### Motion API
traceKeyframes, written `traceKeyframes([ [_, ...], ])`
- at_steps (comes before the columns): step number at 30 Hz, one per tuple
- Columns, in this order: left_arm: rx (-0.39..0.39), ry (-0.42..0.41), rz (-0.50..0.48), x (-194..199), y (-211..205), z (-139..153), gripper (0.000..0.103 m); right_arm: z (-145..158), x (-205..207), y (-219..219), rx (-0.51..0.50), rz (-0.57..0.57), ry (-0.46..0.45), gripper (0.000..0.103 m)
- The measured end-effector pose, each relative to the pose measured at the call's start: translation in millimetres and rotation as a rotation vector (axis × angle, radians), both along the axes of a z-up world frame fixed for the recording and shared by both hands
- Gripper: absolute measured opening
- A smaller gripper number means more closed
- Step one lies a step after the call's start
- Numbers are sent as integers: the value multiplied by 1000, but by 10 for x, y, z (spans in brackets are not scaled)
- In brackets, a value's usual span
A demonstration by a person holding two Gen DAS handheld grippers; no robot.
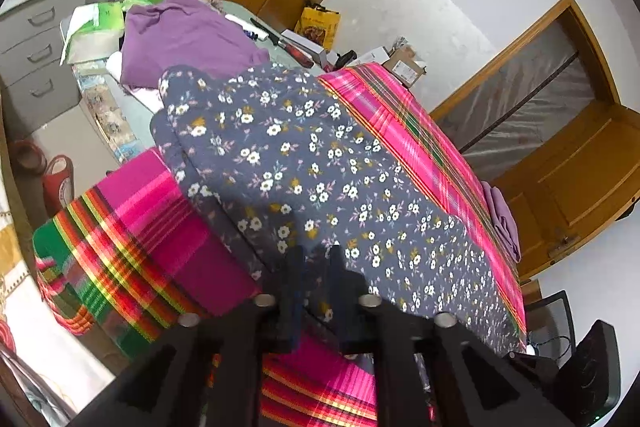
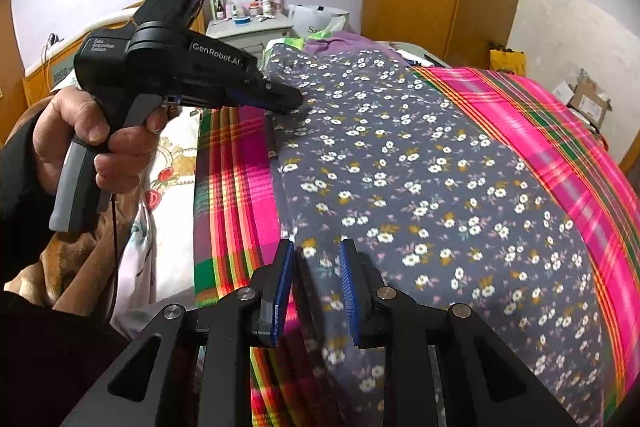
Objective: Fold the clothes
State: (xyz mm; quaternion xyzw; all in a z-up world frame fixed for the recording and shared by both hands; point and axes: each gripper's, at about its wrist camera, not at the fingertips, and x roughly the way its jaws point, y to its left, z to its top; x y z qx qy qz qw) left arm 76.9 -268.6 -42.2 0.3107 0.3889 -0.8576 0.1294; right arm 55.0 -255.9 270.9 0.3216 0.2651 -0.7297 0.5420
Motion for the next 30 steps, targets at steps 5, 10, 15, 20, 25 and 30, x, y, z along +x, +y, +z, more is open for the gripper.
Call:
traceKeyframes([
  [5, -2, 16, 18, 49, -90, 15, 0, -18, 9, -119, 7, 13, 10, 24],
  [10, 28, 29, 48, 138, -223, 3, 1, -24, -26, -158, -11, -8, -4, 13],
  [15, 62, 15, 85, 165, -364, -55, 9, 16, -124, -128, -34, -54, -24, 12],
  [20, 64, 11, 78, 112, -384, -73, 14, -18, -98, -189, -14, -40, -15, 12],
  [25, 61, 16, 77, 69, -398, -67, 14, -54, -9, -266, 15, -1, 24, 16],
  [30, 36, 10, 78, 33, -405, -75, 0, -66, 30, -298, 17, 25, 37, 4],
])
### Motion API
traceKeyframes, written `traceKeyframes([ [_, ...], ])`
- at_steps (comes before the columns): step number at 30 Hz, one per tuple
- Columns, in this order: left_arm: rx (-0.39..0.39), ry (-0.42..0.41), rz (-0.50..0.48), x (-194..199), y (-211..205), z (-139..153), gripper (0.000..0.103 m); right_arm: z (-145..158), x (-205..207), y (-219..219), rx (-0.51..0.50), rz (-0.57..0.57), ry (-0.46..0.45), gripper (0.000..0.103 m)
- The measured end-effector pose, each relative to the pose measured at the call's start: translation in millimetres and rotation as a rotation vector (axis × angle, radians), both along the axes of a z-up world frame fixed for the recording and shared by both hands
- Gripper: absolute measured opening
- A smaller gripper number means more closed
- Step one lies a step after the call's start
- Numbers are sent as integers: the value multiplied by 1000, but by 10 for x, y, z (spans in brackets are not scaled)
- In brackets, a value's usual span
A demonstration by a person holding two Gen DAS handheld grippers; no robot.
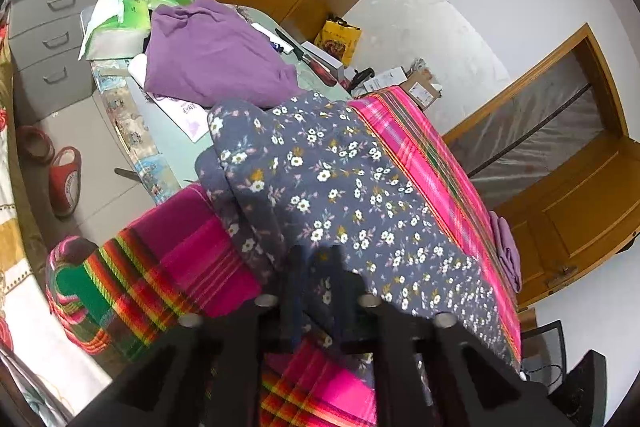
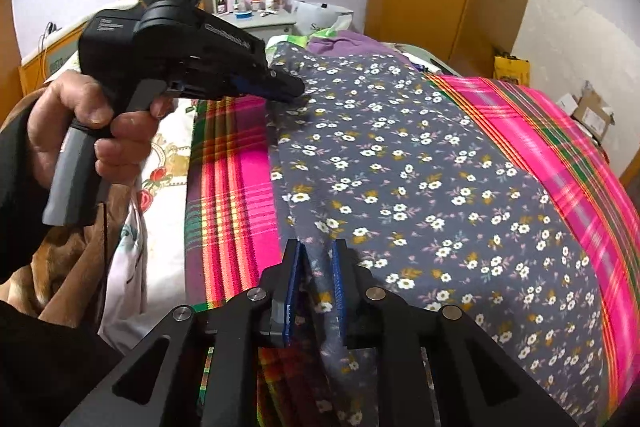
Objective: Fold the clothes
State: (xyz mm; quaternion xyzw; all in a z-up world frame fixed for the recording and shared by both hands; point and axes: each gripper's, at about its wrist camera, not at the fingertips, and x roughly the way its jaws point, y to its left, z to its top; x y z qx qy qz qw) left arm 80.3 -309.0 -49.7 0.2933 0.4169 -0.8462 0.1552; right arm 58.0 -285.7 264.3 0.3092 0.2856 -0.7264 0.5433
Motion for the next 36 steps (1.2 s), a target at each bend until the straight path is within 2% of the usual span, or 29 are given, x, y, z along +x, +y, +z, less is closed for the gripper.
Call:
traceKeyframes([
  [7, -66, 28, 44, 147, -19, 167, 0, 128, 66, 39, -55, 26, 19, 2],
  [11, -69, 14, 80, 256, -148, 153, 0, 36, 43, -22, -25, 35, -19, 2],
  [14, -65, 16, 58, 280, -158, 149, 0, -48, 39, -34, 4, 47, -53, 5],
  [18, -100, 29, -8, 139, -45, 272, 0, 54, -18, 27, -6, 62, -104, 11],
  [20, -122, 34, -41, 30, 12, 333, 0, 212, -165, 116, -59, 20, -104, 11],
  [23, -151, 29, -100, -198, 93, 404, 0, 432, -447, 224, -133, -76, -92, 17],
  [26, -167, 8, -147, -423, 163, 377, 0, 487, -855, 206, -133, -205, -69, 18],
  [31, -144, -56, -168, -577, 171, 185, 0, 203, -1527, 84, -66, -335, -162, 18],
  [34, -141, -83, -170, -565, 139, 111, 0, -4, -1703, 69, -38, -355, -223, 15],
  [36, -142, -90, -173, -554, 120, 109, 0, -40, -1713, 78, -41, -349, -229, 15],
])
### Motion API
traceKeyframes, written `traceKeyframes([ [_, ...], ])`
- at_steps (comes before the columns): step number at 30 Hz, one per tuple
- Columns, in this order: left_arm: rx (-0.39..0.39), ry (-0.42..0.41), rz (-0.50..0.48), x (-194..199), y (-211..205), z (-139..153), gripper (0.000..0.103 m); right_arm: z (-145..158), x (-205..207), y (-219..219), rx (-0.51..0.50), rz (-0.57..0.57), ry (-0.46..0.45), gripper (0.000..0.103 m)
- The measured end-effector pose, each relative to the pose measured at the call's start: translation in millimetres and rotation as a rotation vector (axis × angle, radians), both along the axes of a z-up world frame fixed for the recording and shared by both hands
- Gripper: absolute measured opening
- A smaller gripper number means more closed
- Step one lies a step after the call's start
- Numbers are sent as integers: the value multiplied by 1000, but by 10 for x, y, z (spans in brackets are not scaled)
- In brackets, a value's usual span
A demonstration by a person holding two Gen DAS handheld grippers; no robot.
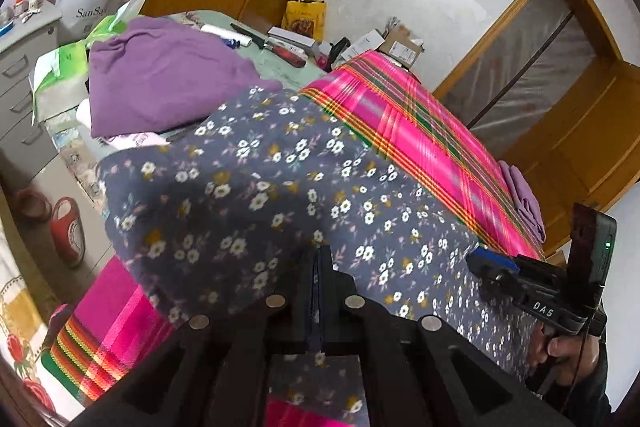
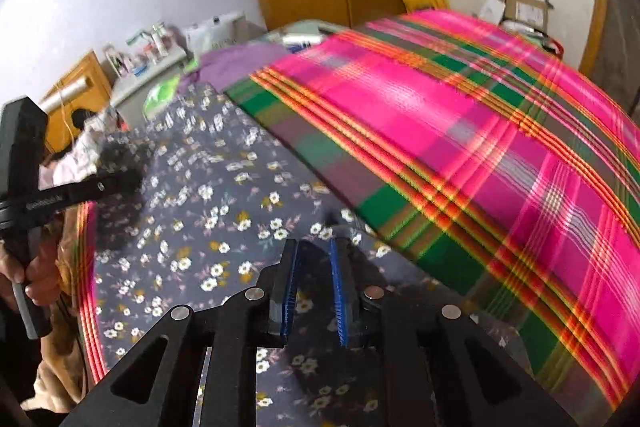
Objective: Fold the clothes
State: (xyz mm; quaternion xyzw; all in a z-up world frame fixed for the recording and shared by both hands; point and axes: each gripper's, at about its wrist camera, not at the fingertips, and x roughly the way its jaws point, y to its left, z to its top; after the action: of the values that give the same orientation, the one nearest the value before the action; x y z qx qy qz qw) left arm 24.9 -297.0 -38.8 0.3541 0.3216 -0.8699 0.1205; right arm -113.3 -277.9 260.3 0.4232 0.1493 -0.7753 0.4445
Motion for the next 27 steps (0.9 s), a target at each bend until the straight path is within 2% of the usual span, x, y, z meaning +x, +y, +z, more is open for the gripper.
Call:
traceKeyframes([
  [4, -37, 11, -23, -81, -6, 132, 0, 40, 39, -20, 5, 6, 9, 16],
  [9, -98, 25, -93, -427, -17, 346, 4, 119, 93, 17, -42, 14, 12, 18],
  [12, -135, 1, -143, -712, -23, 346, 5, 120, 99, 6, -53, 13, 1, 18],
  [16, -133, -60, -140, -990, -159, 182, 5, 113, 91, 16, -60, 4, -9, 18],
  [18, -120, -84, -99, -1033, -321, 65, 5, 123, 104, 37, -62, 2, -9, 18],
  [21, -78, -61, -84, -985, -466, 29, 2, 162, 127, 105, -75, 2, -9, 19],
  [25, -130, -30, -76, -887, -530, 161, 4, 203, 170, 244, -107, -13, -17, 21],
  [26, -151, -24, -71, -865, -545, 201, 6, 207, 181, 279, -115, -16, -21, 21],
  [27, -163, -20, -65, -859, -569, 229, 12, 211, 198, 320, -123, -22, -25, 21],
])
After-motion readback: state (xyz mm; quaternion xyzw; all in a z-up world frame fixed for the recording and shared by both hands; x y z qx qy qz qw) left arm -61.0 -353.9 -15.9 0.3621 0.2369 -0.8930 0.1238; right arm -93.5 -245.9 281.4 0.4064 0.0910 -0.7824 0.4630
